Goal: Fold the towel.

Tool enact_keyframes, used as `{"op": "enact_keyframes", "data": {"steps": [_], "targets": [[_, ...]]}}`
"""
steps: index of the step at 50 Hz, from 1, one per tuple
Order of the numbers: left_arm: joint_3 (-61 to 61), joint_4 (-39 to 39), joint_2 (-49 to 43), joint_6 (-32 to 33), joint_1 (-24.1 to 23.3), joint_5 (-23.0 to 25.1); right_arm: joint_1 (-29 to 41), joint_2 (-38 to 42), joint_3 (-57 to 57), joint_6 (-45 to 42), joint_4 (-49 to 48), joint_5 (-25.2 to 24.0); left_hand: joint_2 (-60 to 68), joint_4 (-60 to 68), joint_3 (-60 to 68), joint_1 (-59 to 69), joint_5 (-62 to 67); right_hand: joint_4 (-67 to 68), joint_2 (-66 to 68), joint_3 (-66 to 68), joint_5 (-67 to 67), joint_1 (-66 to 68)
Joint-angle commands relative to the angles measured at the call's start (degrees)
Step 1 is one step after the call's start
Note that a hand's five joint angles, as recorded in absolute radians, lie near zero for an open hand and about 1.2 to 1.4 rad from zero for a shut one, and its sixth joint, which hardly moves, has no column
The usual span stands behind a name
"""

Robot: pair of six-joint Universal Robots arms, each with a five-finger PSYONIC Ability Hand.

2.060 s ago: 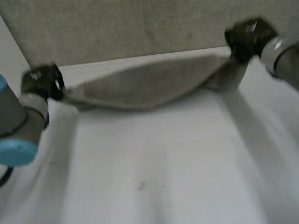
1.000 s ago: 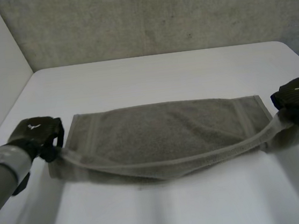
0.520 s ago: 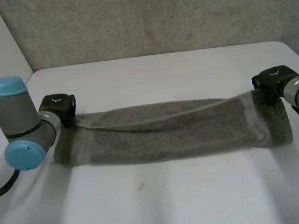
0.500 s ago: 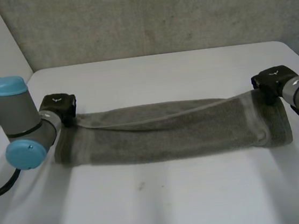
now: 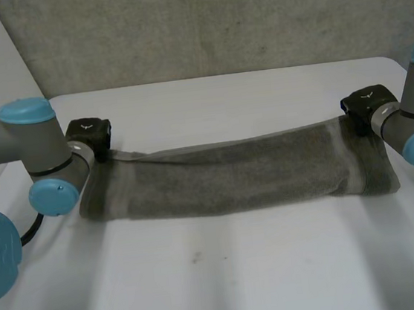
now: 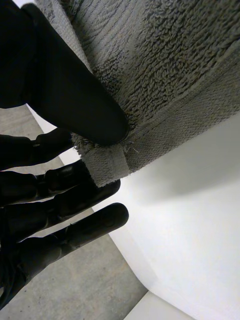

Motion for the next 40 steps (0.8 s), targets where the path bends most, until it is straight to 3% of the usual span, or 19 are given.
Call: {"op": "enact_keyframes", "data": {"steps": [1, 3, 4, 5, 6, 7, 8, 9, 16, 22, 27, 32, 40], "targets": [[2.03, 0.07, -1.34, 0.00, -0.05, -0.12, 0.35, 2.48, -2.82, -0.07, -0.10, 1.34, 10.20, 10.19, 10.40, 12.36, 12.03, 2.99, 3.13, 3.55, 3.05, 3.63], [2.12, 0.07, -1.60, 0.00, -0.05, -0.12, 0.61, 2.83, -3.52, 0.02, -0.19, 1.60, 10.20, 10.19, 10.40, 12.36, 12.03, 2.99, 3.13, 3.55, 3.05, 3.63], [2.13, 0.07, -1.60, 0.00, -0.05, -0.12, 0.70, 3.09, -4.05, 0.10, -0.19, 1.78, -5.60, -5.60, -5.40, -3.43, -3.77, -19.77, -19.63, -19.20, -19.71, -19.12], [2.13, 0.07, -1.60, 0.00, -0.05, -0.12, 0.70, 3.10, -4.06, 0.10, -0.19, 1.78, -5.75, -5.76, -5.56, -3.59, -3.93, -19.99, -19.85, -19.43, -19.94, -19.35], [2.13, -0.02, -1.60, 0.00, -0.14, -0.03, 0.70, 3.27, -4.41, 0.02, -0.19, 2.04, -28.57, -28.58, -28.37, -26.41, -26.75, -60.96, -60.82, -60.40, -60.91, -60.32], [2.13, -0.02, -1.60, 0.00, -0.14, -0.03, 0.70, 3.27, -4.41, 0.02, -0.19, 2.04, -28.80, -28.81, -28.60, -26.64, -26.97, -61.37, -61.23, -60.81, -61.32, -60.73], [2.13, -0.37, -1.43, 0.00, -0.22, -0.03, 0.70, 3.18, -4.67, 0.02, -0.28, 2.13, -47.95, -47.96, -47.75, -45.79, -46.13, -67.01, -66.87, -66.45, -66.95, -66.37], [2.21, -0.89, -1.17, 0.00, -0.31, -0.47, 0.70, 3.01, -5.28, 0.10, -0.36, 2.31, -58.63, -58.64, -58.44, -56.47, -56.81, -67.01, -66.87, -66.45, -66.95, -66.37], [1.95, -2.13, 1.82, -0.17, -0.67, -2.85, 0.70, -0.86, -7.05, 2.21, -0.10, 2.22, -59.41, -59.42, -59.22, -57.25, -57.59, -67.01, -66.87, -66.45, -66.95, -66.37], [-3.32, -2.65, 8.94, -2.99, -0.93, -2.93, 0.17, -8.77, -2.83, 5.47, -0.45, 1.43, -58.57, -58.58, -58.38, -56.41, -56.75, -67.01, -66.87, -66.45, -66.95, -66.37], [-13.34, -1.69, 16.15, -3.78, -0.93, -2.50, 0.00, -15.10, 7.10, 5.20, -1.24, -0.94, -57.90, -57.91, -57.70, -55.74, -56.08, -66.42, -66.28, -65.86, -66.37, -65.78], [-28.86, 5.32, 24.57, -3.69, -2.42, -2.32, -0.70, -23.43, 24.29, 4.94, -6.15, -2.88, -57.06, -57.07, -56.87, -54.90, -55.24, -65.75, -65.61, -65.19, -65.69, -65.11], [-42.85, 14.03, 33.36, -3.60, -4.62, -2.41, -0.79, -29.07, 41.44, 3.01, -11.26, -3.14, -57.06, -57.07, -56.86, -54.90, -55.24, -65.75, -65.61, -65.19, -65.69, -65.11]]}}
